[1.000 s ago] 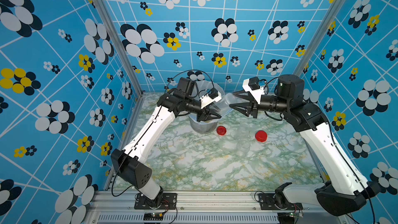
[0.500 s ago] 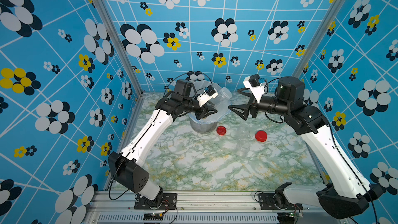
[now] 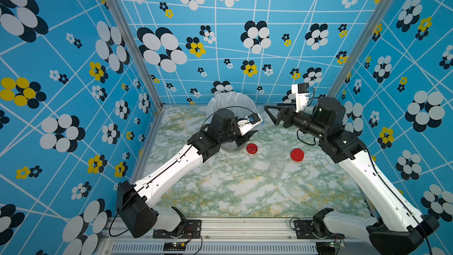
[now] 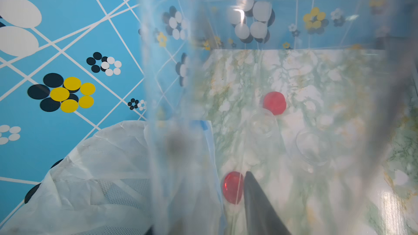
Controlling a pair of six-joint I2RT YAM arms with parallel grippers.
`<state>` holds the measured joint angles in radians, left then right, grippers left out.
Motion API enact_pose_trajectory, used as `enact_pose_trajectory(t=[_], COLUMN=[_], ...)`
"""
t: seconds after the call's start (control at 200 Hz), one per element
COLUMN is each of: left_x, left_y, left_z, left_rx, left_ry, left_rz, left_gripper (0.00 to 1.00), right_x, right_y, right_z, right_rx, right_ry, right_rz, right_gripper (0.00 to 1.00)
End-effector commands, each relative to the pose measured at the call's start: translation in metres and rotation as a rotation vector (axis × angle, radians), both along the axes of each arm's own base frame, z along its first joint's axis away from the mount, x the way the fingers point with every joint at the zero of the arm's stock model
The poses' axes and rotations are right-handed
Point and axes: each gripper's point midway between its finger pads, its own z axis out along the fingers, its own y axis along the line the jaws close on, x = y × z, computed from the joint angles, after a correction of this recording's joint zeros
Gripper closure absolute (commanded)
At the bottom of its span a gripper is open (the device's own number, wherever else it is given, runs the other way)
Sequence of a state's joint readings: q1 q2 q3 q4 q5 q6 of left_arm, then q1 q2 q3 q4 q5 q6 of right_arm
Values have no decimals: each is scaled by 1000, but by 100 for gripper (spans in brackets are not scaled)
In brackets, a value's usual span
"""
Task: Empty moldy mung beans from jars
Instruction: Unscrew the lid from the jar.
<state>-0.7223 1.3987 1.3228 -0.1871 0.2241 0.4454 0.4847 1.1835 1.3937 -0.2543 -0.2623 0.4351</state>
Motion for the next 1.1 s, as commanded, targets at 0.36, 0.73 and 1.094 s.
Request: enact_pose_trajectory(t=[0.36, 0.73, 1.094], left_x=[12, 16, 19], left_y=[-5, -9, -14], left_z=[27, 20, 17], left_rx=[-11, 23, 38], left_ry=[-94, -40, -6], left_rz=[60, 75, 97], left_gripper=[70, 70, 70], right_x=[-16, -13, -12], right_y=[-15, 3, 1], right_z=[11, 3, -4], right_rx=[200, 218, 177], right_ry=[35, 82, 82], right_rz=[-56, 13, -28], right_gripper=[8, 24, 56])
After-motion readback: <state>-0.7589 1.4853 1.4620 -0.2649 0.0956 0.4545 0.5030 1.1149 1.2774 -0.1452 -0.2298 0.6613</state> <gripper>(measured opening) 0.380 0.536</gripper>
